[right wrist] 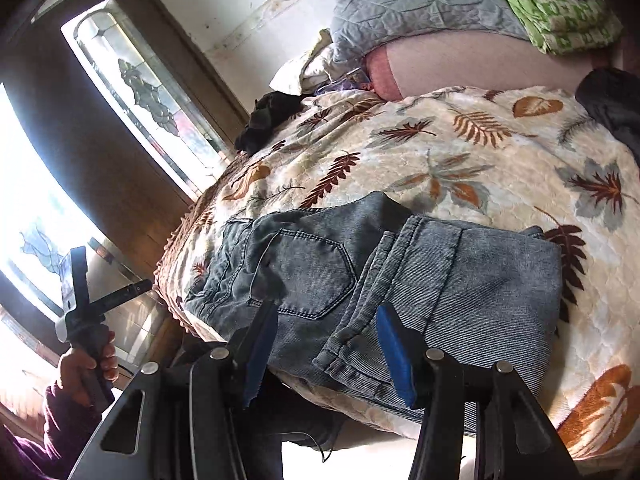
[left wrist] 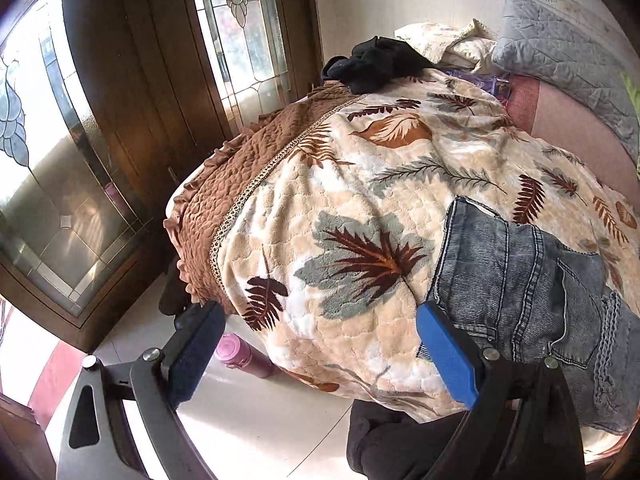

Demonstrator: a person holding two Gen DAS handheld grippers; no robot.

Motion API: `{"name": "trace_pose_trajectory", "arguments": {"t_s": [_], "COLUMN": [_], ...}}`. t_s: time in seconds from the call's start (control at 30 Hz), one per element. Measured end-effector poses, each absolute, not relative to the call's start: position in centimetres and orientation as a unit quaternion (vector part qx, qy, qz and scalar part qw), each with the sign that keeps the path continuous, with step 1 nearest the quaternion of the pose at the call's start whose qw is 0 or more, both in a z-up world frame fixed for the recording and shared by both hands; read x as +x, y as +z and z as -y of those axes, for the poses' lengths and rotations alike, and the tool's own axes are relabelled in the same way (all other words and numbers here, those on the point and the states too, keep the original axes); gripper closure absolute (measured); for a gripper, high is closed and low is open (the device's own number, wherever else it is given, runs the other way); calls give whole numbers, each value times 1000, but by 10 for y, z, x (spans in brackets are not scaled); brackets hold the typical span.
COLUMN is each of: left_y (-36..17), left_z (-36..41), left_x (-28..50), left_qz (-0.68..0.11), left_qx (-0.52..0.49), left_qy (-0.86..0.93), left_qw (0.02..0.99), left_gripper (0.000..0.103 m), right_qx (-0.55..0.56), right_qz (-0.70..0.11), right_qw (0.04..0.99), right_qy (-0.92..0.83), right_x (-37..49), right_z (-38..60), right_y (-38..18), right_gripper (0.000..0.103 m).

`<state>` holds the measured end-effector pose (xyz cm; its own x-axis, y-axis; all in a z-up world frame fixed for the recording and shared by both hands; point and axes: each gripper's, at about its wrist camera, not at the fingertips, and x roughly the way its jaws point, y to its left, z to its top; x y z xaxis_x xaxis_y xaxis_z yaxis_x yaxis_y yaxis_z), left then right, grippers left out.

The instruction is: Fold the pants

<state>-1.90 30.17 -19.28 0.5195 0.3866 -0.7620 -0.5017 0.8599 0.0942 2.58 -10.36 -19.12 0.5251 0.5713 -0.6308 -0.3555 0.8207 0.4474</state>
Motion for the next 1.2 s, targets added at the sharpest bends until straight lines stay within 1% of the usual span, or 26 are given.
{"name": "trace_pose_trajectory", "arguments": {"t_s": [0.13, 0.3, 0.63, 1.2], "left_y": [-180, -169, -167, -188], "left_z": [-284, -274, -272, -265], "left_x": [-22, -23, -23, -8], "left_qz": [-383, -367, -363, -393], "left_qx": [-30, -12, -14, -11], "left_qy": [266, 262, 257, 247], "left_qw": [884, 893, 896, 885], "left_gripper": [7, 7, 7, 7], "right_qx": [72, 55, 35, 56], "right_qz": [-368, -342, -345, -360], "right_qw": [887, 898, 894, 895], "right_qy": [268, 273, 283, 258], "right_x": [11, 3, 2, 11], "right_z": [85, 69, 52, 78], "right_y": [-171, -154, -154, -169], "right_gripper": [48, 48, 48, 48]}}
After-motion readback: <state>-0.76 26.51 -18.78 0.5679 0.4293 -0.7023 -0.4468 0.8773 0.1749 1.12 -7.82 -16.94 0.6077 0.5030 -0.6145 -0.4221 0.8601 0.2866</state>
